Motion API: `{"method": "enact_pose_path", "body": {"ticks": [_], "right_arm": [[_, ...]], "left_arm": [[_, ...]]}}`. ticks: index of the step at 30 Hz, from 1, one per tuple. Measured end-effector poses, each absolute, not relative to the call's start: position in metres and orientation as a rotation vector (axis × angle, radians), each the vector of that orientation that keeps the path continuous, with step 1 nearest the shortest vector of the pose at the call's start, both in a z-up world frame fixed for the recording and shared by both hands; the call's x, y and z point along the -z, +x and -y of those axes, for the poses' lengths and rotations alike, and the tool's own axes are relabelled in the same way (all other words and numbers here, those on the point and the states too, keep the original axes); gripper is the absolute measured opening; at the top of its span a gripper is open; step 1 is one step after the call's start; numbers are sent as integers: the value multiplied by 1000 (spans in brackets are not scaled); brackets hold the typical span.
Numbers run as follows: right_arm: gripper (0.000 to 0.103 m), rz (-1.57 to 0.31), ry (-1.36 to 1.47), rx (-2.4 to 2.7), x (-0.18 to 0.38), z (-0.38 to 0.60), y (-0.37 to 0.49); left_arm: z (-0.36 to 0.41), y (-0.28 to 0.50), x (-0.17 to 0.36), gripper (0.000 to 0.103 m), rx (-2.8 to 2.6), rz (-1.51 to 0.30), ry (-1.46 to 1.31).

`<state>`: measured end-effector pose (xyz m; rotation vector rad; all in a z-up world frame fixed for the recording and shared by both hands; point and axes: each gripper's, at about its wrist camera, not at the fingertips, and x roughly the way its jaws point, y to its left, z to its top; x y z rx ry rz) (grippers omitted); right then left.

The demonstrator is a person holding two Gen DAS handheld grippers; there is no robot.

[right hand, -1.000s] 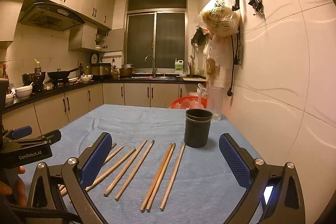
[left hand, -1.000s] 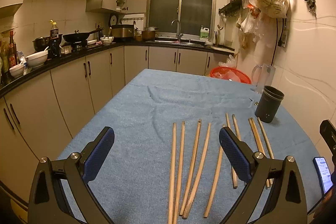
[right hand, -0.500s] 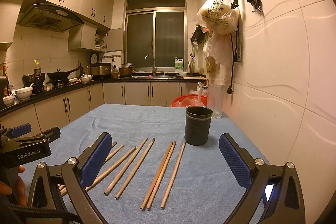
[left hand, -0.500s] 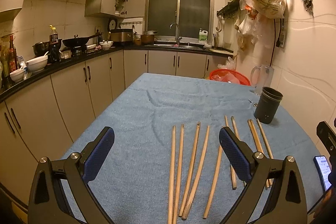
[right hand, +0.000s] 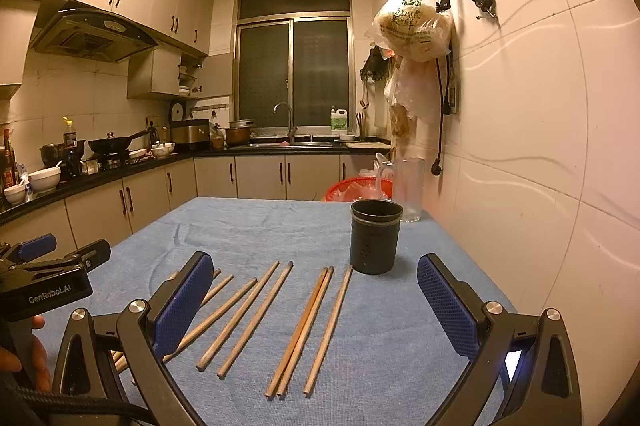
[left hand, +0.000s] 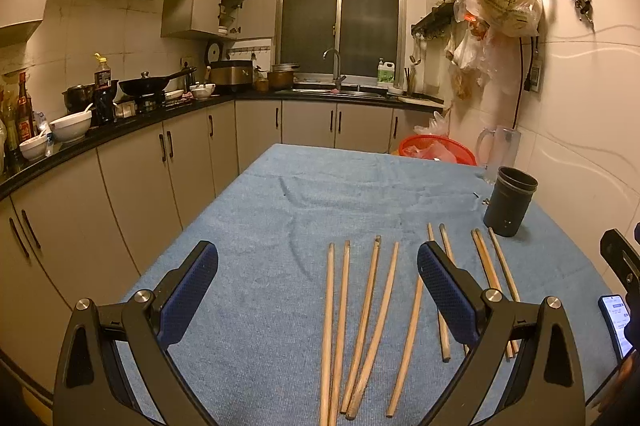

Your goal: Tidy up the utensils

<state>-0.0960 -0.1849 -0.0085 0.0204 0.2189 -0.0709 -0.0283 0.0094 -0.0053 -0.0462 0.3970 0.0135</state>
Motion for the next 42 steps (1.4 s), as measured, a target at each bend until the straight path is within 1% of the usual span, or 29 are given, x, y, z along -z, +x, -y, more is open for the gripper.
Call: {"method": "enact_pose_path", "body": {"ticks": [31,42], "right_arm": [[103,-239,29,70,8,187,-91],[103,-290,37,71,14,189,-78]], "left_arm": [[-8,-28,7,100,-11,-403,-40],[-7,-14,16,100,-8,-456,-29]]}}
